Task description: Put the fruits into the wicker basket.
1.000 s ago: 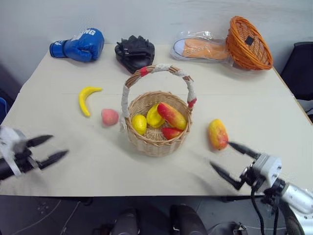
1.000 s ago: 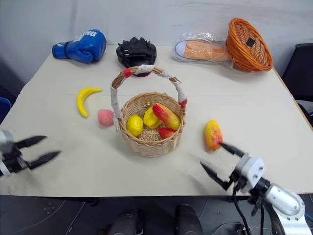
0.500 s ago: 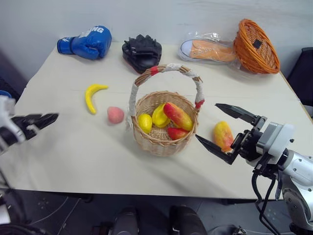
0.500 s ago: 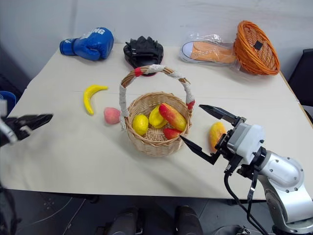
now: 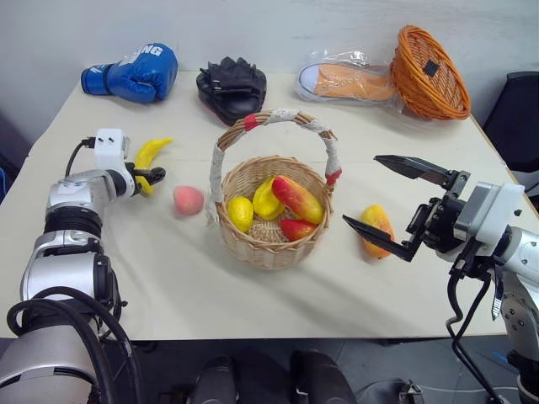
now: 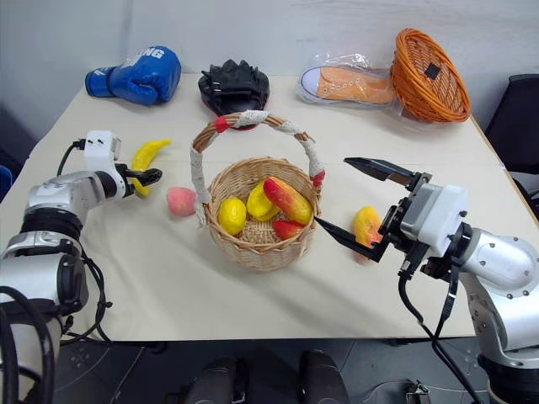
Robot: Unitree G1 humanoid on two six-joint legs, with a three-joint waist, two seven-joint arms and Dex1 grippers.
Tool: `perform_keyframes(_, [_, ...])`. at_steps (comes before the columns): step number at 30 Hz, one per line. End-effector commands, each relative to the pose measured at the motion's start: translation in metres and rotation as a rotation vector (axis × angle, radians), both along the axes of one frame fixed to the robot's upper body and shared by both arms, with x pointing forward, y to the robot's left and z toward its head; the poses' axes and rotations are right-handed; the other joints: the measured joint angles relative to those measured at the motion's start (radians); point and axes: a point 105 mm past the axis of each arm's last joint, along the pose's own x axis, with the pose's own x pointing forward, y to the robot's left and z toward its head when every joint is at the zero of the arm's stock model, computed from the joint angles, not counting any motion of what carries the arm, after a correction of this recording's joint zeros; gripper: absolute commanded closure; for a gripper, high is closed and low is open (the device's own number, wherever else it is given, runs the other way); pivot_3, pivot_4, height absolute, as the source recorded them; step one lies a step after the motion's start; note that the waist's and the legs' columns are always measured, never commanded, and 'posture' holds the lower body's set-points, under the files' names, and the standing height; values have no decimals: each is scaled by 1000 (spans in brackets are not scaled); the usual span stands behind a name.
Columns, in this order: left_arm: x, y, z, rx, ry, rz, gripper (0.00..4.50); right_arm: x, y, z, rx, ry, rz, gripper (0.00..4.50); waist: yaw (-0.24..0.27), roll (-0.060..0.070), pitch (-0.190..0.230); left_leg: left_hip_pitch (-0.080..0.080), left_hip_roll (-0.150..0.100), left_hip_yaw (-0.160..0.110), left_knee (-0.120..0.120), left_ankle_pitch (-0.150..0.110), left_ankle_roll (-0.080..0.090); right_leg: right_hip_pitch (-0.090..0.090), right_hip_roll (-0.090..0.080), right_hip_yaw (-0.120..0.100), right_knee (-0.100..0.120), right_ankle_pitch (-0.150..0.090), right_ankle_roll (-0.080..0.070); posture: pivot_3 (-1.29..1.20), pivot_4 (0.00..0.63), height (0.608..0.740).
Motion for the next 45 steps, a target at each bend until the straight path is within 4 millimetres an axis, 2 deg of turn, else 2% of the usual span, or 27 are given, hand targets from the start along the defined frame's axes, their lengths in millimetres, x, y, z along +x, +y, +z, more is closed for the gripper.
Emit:
perform_keyframes(1, [4, 0, 6, 29, -28, 15, 413, -5, -4, 8, -9, -38, -15, 0, 1, 0, 0, 0, 0, 0, 0, 0, 0, 0, 0, 0, 1, 0, 0, 0, 150, 740])
perform_keyframes(2, [4, -1, 4, 34, -23, 16, 594, -4, -5, 8, -8, -37, -21, 0, 1, 0, 0, 0, 0, 0, 1, 0, 0, 0, 0, 0, 1, 0, 0, 0, 150, 740])
perform_keyframes(7, [3, 7, 2, 54, -25, 55, 2165, -2, -10, 4, 5, -33, -59, 0, 1, 0, 0, 1, 0, 1, 2, 0, 0, -1, 0, 2, 3, 0, 0, 0, 150, 740])
perform_keyframes(9, [1, 17, 4, 92, -46, 97, 2798, -1, -10, 1, 8, -30, -70, 0, 1, 0, 0, 0, 0, 1, 2, 0, 0, -1, 0, 2, 3, 0, 0, 0, 150, 740])
perform_keyframes(13, [-5, 38, 8, 62, -87, 197, 3990, -1, -9, -7, -34, -24, -72, 0, -1, 0, 0, 0, 0, 2, 1, 0, 0, -2, 0, 2, 4, 0, 0, 0, 150, 740])
perform_keyframes(15, [-10, 53, 10, 89, -111, 253, 4013, -7, -4, -19, -109, -17, -37, 0, -2, 0, 0, 0, 0, 2, 1, 0, 0, -2, 0, 3, 4, 0, 0, 0, 150, 740])
perform_keyframes(18, [-12, 63, 34, 30, -267, 261, 4013, -13, 3, -25, -102, 0, -11, 0, -2, 0, 0, 0, 0, 2, 1, 0, 0, -2, 0, 3, 4, 0, 0, 0, 150, 740])
perform_keyframes(21, [-20, 59, 66, -34, -433, 70, 4013, -11, -1, -24, -81, 1, -39, 0, -1, -2, 1, 0, 1, 3, 2, 0, 0, -2, 0, 3, 4, 0, 0, 0, 150, 740])
perform_keyframes(24, [-47, 59, 98, -24, -595, -187, 4013, -12, -17, -24, -115, -1, -102, 0, -1, -2, 1, 0, 0, 3, 2, 0, 0, -2, 0, 3, 4, 0, 0, 0, 150, 740])
perform_keyframes(26, [-75, 45, 95, 79, -532, -485, 4013, -17, -23, -34, -160, 42, -105, 0, -3, -2, 1, 1, 1, 4, 1, -1, -1, -2, 0, 2, 4, 0, 0, 0, 150, 740])
perform_keyframes(31, [-147, 1, 83, 10, -262, -995, 4013, -14, -34, -45, -102, 99, -141, 0, -9, -1, 1, 3, 2, 8, 1, -2, -1, -3, 0, 2, 5, 0, -1, 0, 150, 740])
perform_keyframes(33, [-171, -24, 86, -79, -205, -1116, 4013, -11, -45, -51, -106, 119, -183, 0, -8, -1, 1, 3, 3, 7, 2, -2, -1, -3, 1, 2, 4, 0, -1, 0, 150, 740])
perform_keyframes(35, [-187, -69, 81, -142, -149, -1252, 4013, -10, -57, -63, -93, 166, -228, 0, 4, -1, 1, 3, 3, 4, 3, -2, -1, -2, 0, 3, 3, -1, -1, 0, 150, 740])
perform_keyframes(37, [-194, -97, 77, -157, -142, -1307, 4013, -12, -61, -71, -106, 191, -237, 0, 19, -1, 1, 3, 3, 1, 3, -2, 1, 0, -3, 3, 3, -1, -1, 0, 150, 740])
perform_keyframes(38, [-191, -112, 77, -176, -179, -1305, 4013, -13, -63, -74, -104, 197, -246, 0, 21, 0, 1, 4, 3, 1, 3, -2, 1, 0, -4, 5, 3, -1, -1, 0, 150, 740])
perform_keyframes(43, [-158, -162, 79, -213, -308, -1152, 4013, -16, -63, -80, -98, 201, -269, 0, 22, 2, 0, 8, 0, 1, 5, -2, 2, 0, -1, 11, 7, 0, 0, 0, 150, 740])
perform_keyframes(45, [-150, -176, 76, -144, -321, -1113, 4013, -17, -63, -80, -92, 199, -275, 0, 19, 2, 0, 8, 1, 1, 7, -3, 2, 0, -1, 11, 7, 0, 0, 0, 150, 740])
